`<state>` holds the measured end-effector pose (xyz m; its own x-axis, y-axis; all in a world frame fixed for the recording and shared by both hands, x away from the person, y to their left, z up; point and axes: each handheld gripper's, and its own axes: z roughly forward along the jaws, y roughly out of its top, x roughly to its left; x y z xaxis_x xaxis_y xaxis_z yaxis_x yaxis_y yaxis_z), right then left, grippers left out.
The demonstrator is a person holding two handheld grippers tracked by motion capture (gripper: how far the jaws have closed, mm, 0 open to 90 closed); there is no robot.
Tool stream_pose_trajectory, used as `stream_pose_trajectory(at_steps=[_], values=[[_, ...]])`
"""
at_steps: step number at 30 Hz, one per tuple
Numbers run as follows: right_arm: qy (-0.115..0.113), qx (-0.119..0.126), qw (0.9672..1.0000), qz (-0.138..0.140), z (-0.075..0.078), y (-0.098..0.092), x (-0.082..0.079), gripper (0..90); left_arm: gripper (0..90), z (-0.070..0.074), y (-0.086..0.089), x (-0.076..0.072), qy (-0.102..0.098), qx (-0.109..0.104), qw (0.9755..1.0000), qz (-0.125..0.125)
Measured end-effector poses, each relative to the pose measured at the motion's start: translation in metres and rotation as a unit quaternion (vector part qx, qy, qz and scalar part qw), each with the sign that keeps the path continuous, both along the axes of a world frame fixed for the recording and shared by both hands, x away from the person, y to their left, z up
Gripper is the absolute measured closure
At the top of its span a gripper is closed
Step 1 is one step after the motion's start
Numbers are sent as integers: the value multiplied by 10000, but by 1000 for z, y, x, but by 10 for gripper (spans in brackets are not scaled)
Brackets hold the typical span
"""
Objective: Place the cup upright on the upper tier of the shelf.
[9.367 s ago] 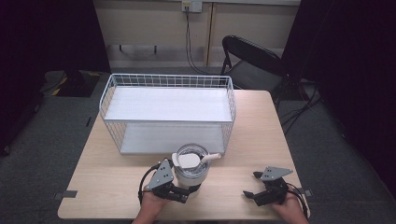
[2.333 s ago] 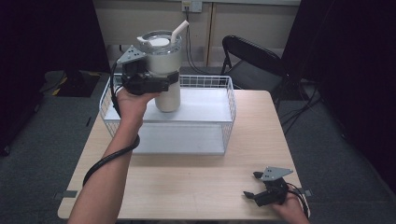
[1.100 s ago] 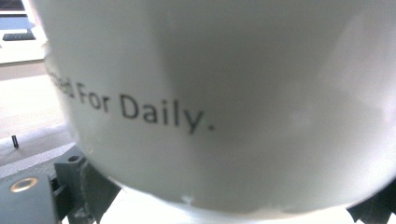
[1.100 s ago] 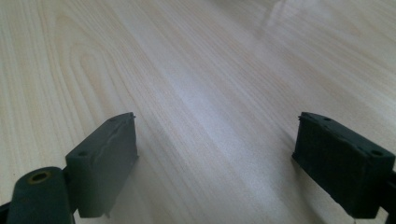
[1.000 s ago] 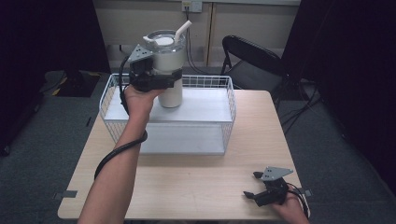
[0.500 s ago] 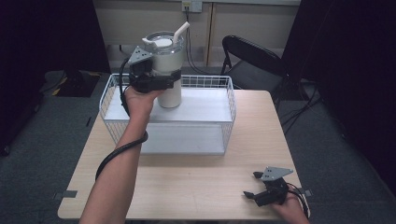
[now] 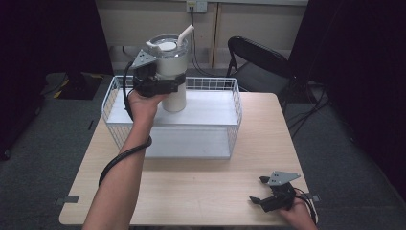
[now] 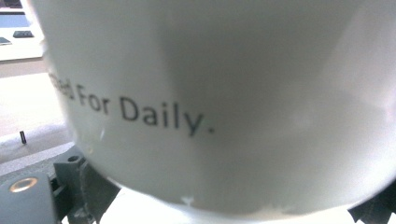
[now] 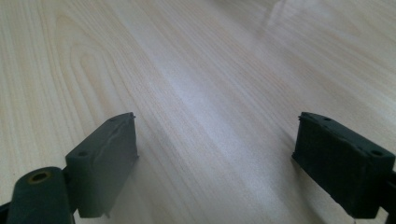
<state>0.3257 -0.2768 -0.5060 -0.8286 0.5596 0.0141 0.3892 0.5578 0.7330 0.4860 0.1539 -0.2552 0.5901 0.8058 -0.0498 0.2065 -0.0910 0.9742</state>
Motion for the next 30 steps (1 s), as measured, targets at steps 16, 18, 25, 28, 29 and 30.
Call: stream_pose_trajectory(at_steps=[16,18,25,28,29,30], values=[[-2,2,10000,1,0,0,0,125,83,-5,0,-5,-197,81,9997,-114],[-2,2,10000,-2,0,0,0,125,85,-6,1,-5,-216,129,9996,-121],[-1,3,10000,2,0,0,0,125,85,-8,2,-6,-123,135,9997,-167],[-1,2,10000,2,0,0,0,125,85,-10,3,-7,-98,154,9997,-159],[0,2,10000,1,0,0,0,125,85,-11,4,-8,-105,147,9997,-140],[-3,0,10000,-2,0,0,0,125,85,-12,4,-9,-97,116,9998,-124]])
